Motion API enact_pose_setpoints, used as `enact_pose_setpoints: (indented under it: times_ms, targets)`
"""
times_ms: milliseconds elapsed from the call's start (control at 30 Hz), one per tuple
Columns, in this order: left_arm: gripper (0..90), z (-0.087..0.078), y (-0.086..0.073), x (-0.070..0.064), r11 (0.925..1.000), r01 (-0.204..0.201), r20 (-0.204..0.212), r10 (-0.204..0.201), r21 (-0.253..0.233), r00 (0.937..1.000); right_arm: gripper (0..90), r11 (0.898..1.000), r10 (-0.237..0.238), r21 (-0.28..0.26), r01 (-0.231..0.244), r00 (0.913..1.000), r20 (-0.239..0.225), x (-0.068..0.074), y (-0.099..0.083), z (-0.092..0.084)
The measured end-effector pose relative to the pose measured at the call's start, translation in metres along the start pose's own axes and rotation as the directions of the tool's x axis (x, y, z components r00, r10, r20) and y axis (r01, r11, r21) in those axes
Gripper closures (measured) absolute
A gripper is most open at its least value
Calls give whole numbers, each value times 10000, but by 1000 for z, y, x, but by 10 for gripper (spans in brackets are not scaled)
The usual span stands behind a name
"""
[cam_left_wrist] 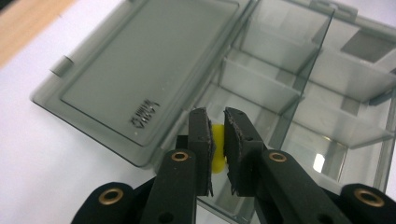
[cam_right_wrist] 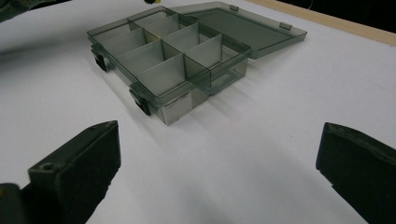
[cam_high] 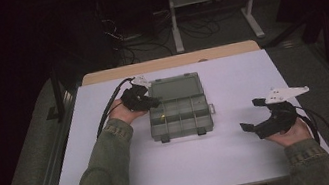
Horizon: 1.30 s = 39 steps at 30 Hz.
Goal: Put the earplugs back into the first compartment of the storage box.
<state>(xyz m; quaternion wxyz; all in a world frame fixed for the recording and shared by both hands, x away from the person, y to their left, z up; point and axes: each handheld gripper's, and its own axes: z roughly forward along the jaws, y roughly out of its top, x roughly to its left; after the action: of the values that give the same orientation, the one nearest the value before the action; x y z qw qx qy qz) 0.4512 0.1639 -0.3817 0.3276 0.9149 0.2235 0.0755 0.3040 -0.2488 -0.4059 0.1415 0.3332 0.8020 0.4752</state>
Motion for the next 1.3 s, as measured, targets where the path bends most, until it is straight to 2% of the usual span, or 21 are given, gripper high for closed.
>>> enact_pose_setpoints:
  times_ms: [100, 233, 433, 467, 533, 600, 633, 700, 733, 767, 800, 867, 933, 1067, 1200, 1300]
  targets:
    - [809, 8, -6, -1, 9996, 21, 28, -22, 296, 10000, 0, 10000, 16, -2, -16, 10000, 13, 0, 0, 0]
    - [787, 11, -9, -1, 9993, 116, 115, -120, 345, 9999, 0, 10000, 2, 0, -2, 10000, 7, 0, 0, 0]
    - [645, 5, -8, -1, 9995, 315, 139, -315, 51, 9994, 0, 10000, 11, 3, -11, 10000, 8, 0, 0, 0]
    - [575, 3, -8, -1, 9994, 344, 158, -343, -64, 9993, 0, 10000, 9, -5, -9, 10000, 8, 0, 0, 0]
    - [547, -2, -7, -1, 9989, 384, 202, -379, -282, 9991, 0, 10000, 6, -2, -6, 10000, 9, 0, 0, 0]
    - [443, -11, -6, -2, 9966, 438, 264, -420, -692, 9988, 0, 10000, 15, 0, -15, 10000, 4, 0, 0, 0]
    - [416, -11, -6, -2, 9966, 438, 264, -420, -692, 9988, 0, 10000, 15, 0, -15, 10000, 4, 0, 0, 0]
    - [387, -17, -5, -1, 9927, 576, 384, -538, -1060, 9978, 0, 10000, 17, -2, -17, 10000, 5, 0, 0, 0]
    - [341, -21, -6, 0, 9900, 669, 512, -610, -1243, 9968, 0, 10000, 17, 12, -17, 10000, 8, 0, 0, 0]
    - [341, -23, -6, 0, 9877, 766, 587, -692, -1362, 9959, 0, 10000, 17, 12, -17, 10000, 8, 0, 0, 0]
    - [281, -29, -6, 1, 9840, 751, 627, -657, -1617, 9959, 0, 10000, 10, 21, -10, 10000, 21, 1, 0, 0]
    - [257, -32, -7, 0, 9812, 764, 646, -659, -1770, 9957, 0, 10000, 16, 24, -16, 10000, 22, 1, 0, 0]
    - [171, -36, -7, -1, 9772, 826, 650, -712, -1955, 9953, 0, 10000, 9, 32, -9, 10000, 34, 1, 0, 0]
    - [93, -48, -7, -5, 9693, 659, 391, -582, -2367, 9975, 0, 10000, 30, 38, -30, 10000, 45, 0, 0, 0]
    - [24, -60, -8, -8, 9578, 772, 575, -637, -2769, 9963, 0, 10000, 26, 18, -27, 10000, 37, 0, 0, 0]
    - [0, -68, -11, -9, 9567, 768, 641, -611, -2808, 9961, 0, 10000, 25, 18, -25, 10000, 44, 1, 0, 0]
